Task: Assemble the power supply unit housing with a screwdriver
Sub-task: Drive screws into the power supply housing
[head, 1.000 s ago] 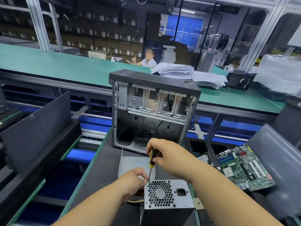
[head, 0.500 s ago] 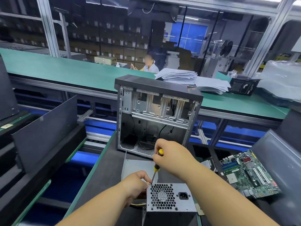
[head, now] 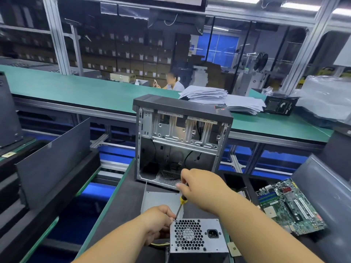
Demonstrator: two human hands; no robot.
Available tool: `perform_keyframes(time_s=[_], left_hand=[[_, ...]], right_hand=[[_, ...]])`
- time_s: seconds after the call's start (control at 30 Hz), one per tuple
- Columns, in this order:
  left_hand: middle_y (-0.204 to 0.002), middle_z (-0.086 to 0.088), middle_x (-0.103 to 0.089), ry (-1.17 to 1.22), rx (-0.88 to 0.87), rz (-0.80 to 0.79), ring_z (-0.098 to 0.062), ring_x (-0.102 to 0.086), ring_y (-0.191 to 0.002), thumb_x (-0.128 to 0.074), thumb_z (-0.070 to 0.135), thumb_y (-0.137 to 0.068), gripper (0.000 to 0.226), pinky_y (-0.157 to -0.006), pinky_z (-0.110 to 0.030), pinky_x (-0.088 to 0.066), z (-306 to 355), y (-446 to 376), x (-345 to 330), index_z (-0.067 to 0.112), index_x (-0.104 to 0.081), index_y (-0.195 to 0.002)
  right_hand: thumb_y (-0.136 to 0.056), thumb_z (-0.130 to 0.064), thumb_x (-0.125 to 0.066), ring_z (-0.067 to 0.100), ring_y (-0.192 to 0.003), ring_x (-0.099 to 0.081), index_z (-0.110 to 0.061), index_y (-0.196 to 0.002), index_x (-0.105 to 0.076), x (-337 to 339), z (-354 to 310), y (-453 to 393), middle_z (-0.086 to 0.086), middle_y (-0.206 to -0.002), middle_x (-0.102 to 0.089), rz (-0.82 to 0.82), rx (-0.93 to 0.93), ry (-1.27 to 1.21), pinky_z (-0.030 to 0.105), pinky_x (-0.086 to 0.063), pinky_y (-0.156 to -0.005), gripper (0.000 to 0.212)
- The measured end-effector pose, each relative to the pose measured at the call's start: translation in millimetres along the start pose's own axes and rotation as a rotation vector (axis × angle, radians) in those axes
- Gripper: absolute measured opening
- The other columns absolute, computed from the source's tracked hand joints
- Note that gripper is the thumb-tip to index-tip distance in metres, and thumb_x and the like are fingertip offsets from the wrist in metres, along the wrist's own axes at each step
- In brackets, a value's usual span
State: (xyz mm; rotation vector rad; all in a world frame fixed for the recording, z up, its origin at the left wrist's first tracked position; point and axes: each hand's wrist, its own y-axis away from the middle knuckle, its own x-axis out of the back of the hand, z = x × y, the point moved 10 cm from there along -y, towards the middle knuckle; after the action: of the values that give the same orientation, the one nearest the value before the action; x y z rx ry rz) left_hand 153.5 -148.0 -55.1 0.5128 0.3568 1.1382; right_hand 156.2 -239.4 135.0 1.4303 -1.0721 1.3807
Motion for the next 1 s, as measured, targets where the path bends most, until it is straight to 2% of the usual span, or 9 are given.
perform_keyframes(time_s=[0.13, 0.23, 0.4, 0.5, 0.57, 0.63, 0.8, 0.9, 1.0], left_hand=[[-0.053, -0.002, -0.039, 0.074, 0.059, -0.019, -0.014, -0.032, -0.046, -0.043, -0.003, -0.092, 0.021, -0.05, -0.025, -0.046, 0.2, 3.7, -3.9, 0.01, -0.051, -0.077], [-0.046, 0.0, -0.046, 0.11, 0.072, -0.009, -0.014, -0.042, -0.046, -0.045, -0.005, -0.093, 0.021, -0.05, -0.026, -0.048, -3.0, 6.0, -4.8, 0.008, -0.054, -0.079], [-0.042, -0.002, -0.051, 0.182, 0.088, 0.017, -0.015, -0.054, -0.041, -0.047, -0.003, -0.096, 0.017, -0.052, -0.03, -0.052, -6.3, 8.1, -3.2, 0.005, -0.058, -0.086], [-0.046, -0.005, -0.055, 0.193, 0.075, 0.038, -0.018, -0.056, -0.046, -0.048, -0.004, -0.095, 0.016, -0.052, -0.031, -0.053, -6.7, 8.4, -1.4, 0.004, -0.06, -0.086], [-0.048, -0.005, -0.056, 0.191, 0.069, 0.044, -0.019, -0.054, -0.048, -0.048, -0.005, -0.094, 0.017, -0.053, -0.031, -0.053, -6.1, 8.3, -0.6, 0.003, -0.06, -0.086], [-0.044, -0.003, -0.054, 0.175, 0.069, 0.044, -0.017, -0.052, -0.045, -0.048, -0.004, -0.094, 0.017, -0.059, -0.031, -0.053, -6.1, 7.4, -0.2, 0.003, -0.061, -0.086], [-0.046, 0.001, -0.058, 0.101, 0.057, 0.074, -0.012, -0.052, -0.047, -0.05, -0.004, -0.094, 0.019, -0.051, -0.021, -0.046, -4.5, 6.3, 2.3, 0.006, -0.062, -0.083], [-0.053, -0.002, -0.06, 0.099, 0.051, 0.08, -0.015, -0.052, -0.057, -0.049, -0.006, -0.093, 0.02, -0.06, -0.024, -0.046, -4.6, 4.5, 2.6, 0.006, -0.062, -0.082], [-0.05, -0.001, -0.057, 0.101, 0.062, 0.081, -0.015, -0.047, -0.057, -0.052, -0.002, -0.093, 0.017, -0.06, -0.025, -0.045, -6.2, 4.3, 2.5, 0.007, -0.063, -0.083]], right_hand=[[-0.103, -0.032, -0.042, 0.023, -0.079, -0.056, -0.019, -0.103, -0.048, 1.2, -1.0, -2.1, 0.001, -0.09, -0.054, 0.022, 0.011, -0.042, 0.038, -0.046, -0.066, 0.014], [-0.097, -0.023, -0.053, 0.017, -0.079, -0.052, -0.025, -0.106, -0.048, 0.8, -2.5, 1.2, -0.003, -0.097, -0.052, -0.016, 0.025, -0.246, 0.033, -0.043, -0.065, 0.01], [-0.093, -0.007, -0.053, 0.017, -0.091, -0.058, -0.023, -0.102, -0.056, -1.5, -3.8, 3.6, -0.005, -0.107, -0.051, -0.061, 0.022, -0.297, 0.036, -0.049, -0.082, 0.02], [-0.092, -0.02, -0.063, 0.02, -0.089, -0.057, -0.02, -0.097, -0.057, 0.4, 1.3, -0.3, -0.002, -0.101, -0.055, -0.081, -0.015, -0.207, 0.035, -0.049, -0.076, 0.008], [-0.089, -0.037, -0.066, 0.02, -0.077, -0.052, -0.021, -0.089, -0.053, 2.6, 2.9, -2.9, -0.003, -0.085, -0.054, -0.093, -0.04, -0.088, 0.031, -0.041, -0.059, 0.02], [-0.091, -0.042, -0.06, 0.021, -0.069, -0.048, -0.02, -0.085, -0.05, 2.7, 1.5, -6.2, -0.003, -0.073, -0.049, -0.083, -0.048, 0.055, 0.029, -0.034, -0.053, 0.025], [-0.1, -0.044, -0.042, 0.022, -0.065, -0.045, -0.019, -0.088, -0.044, -4.2, -8.9, -7.2, -0.003, -0.07, -0.044, -0.012, -0.022, 0.131, 0.031, -0.033, -0.052, 0.028], [-0.094, -0.033, -0.047, 0.022, -0.074, -0.051, -0.021, -0.093, -0.043, -3.6, -9.0, 0.2, -0.002, -0.08, -0.051, -0.042, 0.006, -0.065, 0.035, -0.04, -0.06, 0.013], [-0.095, -0.032, -0.057, 0.022, -0.079, -0.052, -0.02, -0.098, -0.048, 3.2, -5.9, 2.1, -0.002, -0.084, -0.052, -0.072, 0.01, -0.031, 0.033, -0.038, -0.061, 0.016]])
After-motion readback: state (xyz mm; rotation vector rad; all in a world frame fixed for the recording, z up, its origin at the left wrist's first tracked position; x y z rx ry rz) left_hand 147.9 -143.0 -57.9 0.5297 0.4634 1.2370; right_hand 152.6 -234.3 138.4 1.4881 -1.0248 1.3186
